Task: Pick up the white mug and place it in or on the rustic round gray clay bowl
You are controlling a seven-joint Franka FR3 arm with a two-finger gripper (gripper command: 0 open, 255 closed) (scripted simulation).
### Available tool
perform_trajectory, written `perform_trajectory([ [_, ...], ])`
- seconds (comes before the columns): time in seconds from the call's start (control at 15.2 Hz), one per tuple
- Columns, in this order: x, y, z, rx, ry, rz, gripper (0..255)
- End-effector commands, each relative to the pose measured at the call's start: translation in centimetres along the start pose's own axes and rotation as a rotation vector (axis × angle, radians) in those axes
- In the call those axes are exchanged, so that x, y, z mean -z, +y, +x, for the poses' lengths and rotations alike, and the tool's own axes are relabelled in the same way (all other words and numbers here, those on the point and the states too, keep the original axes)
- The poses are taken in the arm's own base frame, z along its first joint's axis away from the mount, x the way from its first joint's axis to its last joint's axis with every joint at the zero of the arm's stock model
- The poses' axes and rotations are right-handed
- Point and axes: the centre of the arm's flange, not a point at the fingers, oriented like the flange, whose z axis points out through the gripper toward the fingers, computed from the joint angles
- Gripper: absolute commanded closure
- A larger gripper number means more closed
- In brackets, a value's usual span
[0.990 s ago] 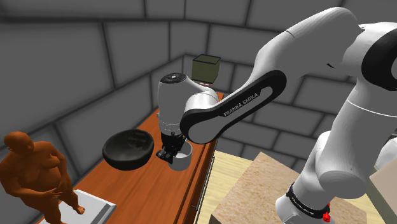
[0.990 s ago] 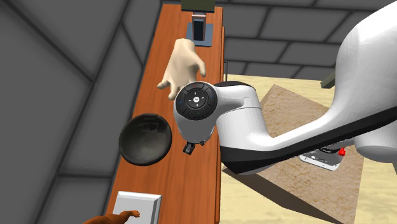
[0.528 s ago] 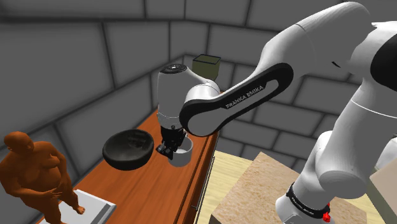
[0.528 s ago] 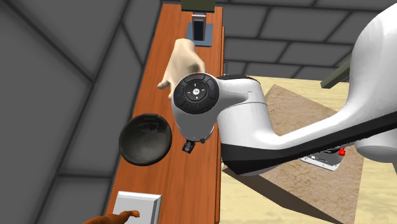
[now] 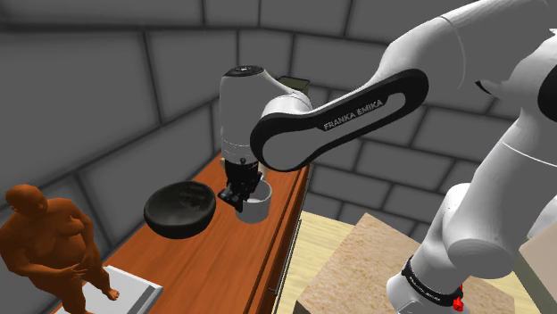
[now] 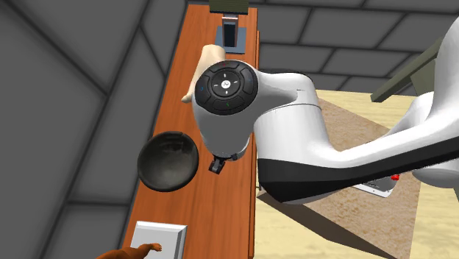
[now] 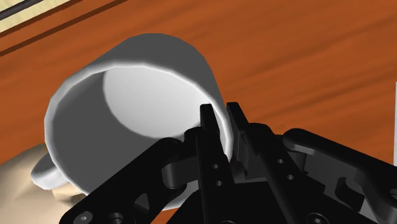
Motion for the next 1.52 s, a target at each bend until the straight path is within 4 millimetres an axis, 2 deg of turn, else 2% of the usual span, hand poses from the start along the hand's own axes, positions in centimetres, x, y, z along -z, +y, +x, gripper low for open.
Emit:
perform_trajectory([
  [0.0, 1.1, 0.0, 0.0, 0.0, 0.0, 0.0, 255],
  [1.19, 10.3, 0.5, 0.5, 0.0, 0.0, 0.0, 255],
  [1.45, 10.8, -2.4, 4.9, 0.0, 0.0, 0.0, 255],
])
